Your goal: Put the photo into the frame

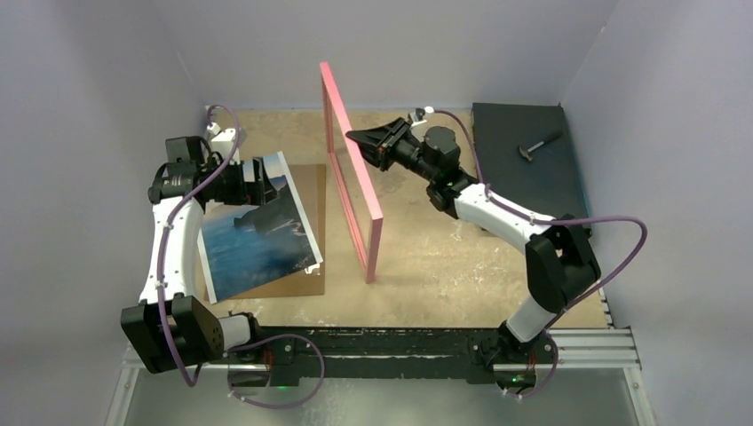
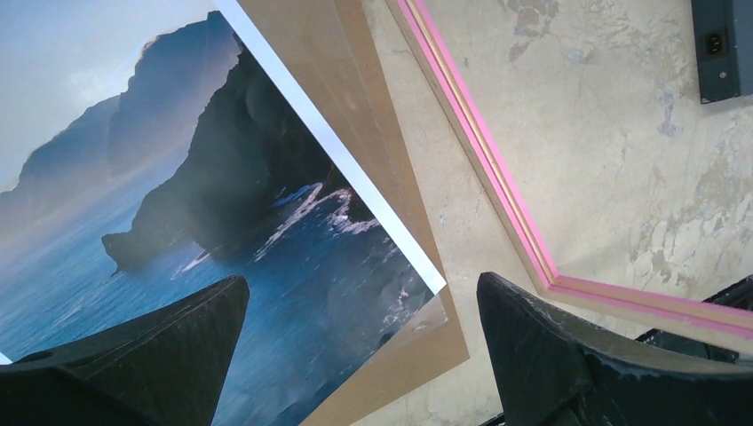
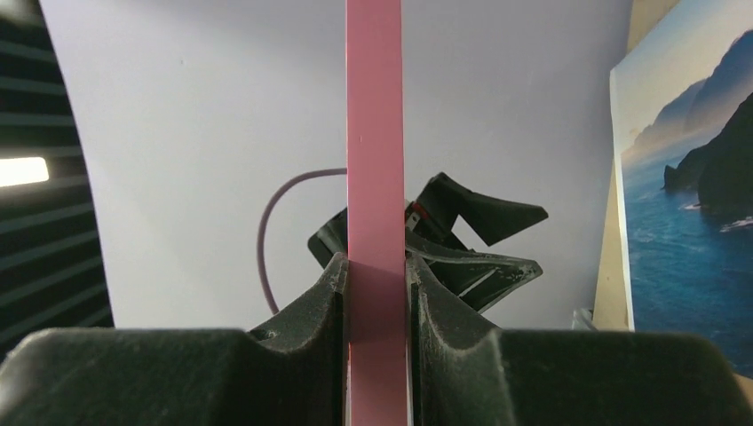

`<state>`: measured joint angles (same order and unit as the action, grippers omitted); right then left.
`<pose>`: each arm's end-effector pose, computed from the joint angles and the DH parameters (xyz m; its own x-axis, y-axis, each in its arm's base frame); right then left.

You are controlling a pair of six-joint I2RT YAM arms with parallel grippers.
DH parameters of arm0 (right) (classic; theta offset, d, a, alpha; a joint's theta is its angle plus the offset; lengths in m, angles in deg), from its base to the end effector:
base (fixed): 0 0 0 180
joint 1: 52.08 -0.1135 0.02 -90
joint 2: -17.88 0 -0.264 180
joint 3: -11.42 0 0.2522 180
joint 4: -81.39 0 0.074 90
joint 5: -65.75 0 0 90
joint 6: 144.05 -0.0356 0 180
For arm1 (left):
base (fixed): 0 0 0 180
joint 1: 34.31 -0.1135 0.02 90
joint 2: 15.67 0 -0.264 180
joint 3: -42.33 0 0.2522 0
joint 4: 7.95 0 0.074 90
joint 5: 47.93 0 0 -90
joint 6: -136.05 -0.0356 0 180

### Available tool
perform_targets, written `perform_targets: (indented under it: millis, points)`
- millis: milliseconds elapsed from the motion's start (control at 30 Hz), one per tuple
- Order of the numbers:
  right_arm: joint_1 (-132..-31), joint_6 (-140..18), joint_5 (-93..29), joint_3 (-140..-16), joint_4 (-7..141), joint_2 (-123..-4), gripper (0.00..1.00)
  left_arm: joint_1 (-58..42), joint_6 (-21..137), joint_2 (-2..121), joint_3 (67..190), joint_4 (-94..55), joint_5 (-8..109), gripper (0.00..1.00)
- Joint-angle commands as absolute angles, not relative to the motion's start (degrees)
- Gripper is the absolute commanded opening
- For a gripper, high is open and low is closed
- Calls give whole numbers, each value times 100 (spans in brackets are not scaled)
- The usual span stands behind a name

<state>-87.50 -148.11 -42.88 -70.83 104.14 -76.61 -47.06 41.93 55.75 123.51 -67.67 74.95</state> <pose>0.3137 0.2371 0.3429 -0.8137 0.5812 0.0115 -0.0913 -0.1472 0.9849 0.2493 0.0366 0.3270 -0.7336 -0.1041 -0.6715 0.2085 0.9060 -0.3683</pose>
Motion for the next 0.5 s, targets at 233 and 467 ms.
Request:
perform_targets:
  millis: [233, 467]
  points:
    - [-7782, -14986, -4815, -6325, 10838, -6982, 2, -4679, 4258, 5678, 12588, -6470, 7719, 100]
    - [-7294, -14677, -5175, -5997, 10514, -6684, 31, -4200, 4377, 5701, 12740, -6312, 7436, 100]
